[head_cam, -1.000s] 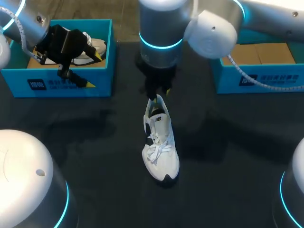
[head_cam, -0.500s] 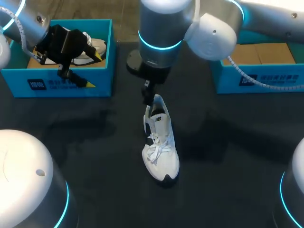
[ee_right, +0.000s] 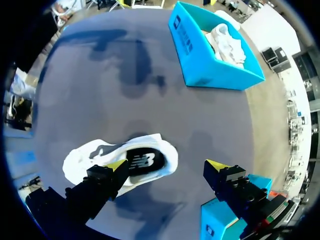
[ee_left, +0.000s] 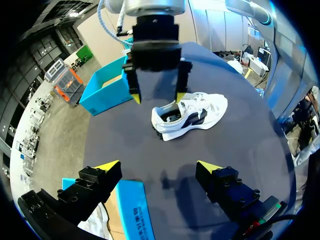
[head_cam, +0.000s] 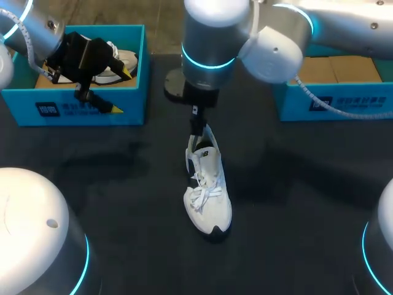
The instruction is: Take the shoe out of the shoebox, open the shoe tongue, remove and reinsert the insole, then place the shoe into the shoebox
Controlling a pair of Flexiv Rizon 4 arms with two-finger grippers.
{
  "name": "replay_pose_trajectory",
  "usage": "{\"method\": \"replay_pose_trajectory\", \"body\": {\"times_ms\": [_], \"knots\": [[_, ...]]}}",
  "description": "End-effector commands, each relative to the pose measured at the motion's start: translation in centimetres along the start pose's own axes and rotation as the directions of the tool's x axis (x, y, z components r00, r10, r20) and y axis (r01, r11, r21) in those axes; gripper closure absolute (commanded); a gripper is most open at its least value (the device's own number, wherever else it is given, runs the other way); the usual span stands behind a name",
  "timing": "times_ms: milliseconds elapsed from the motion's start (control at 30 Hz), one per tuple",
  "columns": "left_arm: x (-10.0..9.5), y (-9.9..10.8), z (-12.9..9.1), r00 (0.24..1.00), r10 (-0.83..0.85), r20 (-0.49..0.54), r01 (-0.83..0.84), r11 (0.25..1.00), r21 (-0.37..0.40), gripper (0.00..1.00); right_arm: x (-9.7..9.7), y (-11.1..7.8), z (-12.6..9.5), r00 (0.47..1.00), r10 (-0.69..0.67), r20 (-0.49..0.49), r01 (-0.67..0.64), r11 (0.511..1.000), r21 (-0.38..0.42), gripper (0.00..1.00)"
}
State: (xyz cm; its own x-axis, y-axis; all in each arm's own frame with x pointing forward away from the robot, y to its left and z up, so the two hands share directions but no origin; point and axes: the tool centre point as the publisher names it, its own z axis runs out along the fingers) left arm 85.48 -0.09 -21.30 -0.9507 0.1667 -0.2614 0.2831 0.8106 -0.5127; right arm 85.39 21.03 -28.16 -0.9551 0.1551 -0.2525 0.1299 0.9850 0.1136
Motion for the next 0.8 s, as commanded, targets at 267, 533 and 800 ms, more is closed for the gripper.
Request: {"method": "replay_pose_trajectory", "body": {"times_ms": [267, 533, 800], "knots": [[0.1, 0.0, -0.1, 1.0, 0.0, -0.001, 0.0, 1.0, -0.003, 0.0, -1.7, 1.4, 4.5, 0.984, -0.176, -0.03, 0.177, 0.983, 0.052, 0.0], [0.1, 0.0, -0.1, 1.0, 0.0, -0.001, 0.0, 1.0, -0.003, 0.0, -1.8, 0.7, 6.4, 0.974, -0.221, -0.05, 0.225, 0.971, 0.088, 0.0], [0.1, 0.0, -0.1, 1.0, 0.0, -0.001, 0.0, 1.0, -0.003, 0.0, -1.7, -0.5, 8.1, 0.976, -0.208, -0.065, 0.213, 0.973, 0.092, 0.0]]}}
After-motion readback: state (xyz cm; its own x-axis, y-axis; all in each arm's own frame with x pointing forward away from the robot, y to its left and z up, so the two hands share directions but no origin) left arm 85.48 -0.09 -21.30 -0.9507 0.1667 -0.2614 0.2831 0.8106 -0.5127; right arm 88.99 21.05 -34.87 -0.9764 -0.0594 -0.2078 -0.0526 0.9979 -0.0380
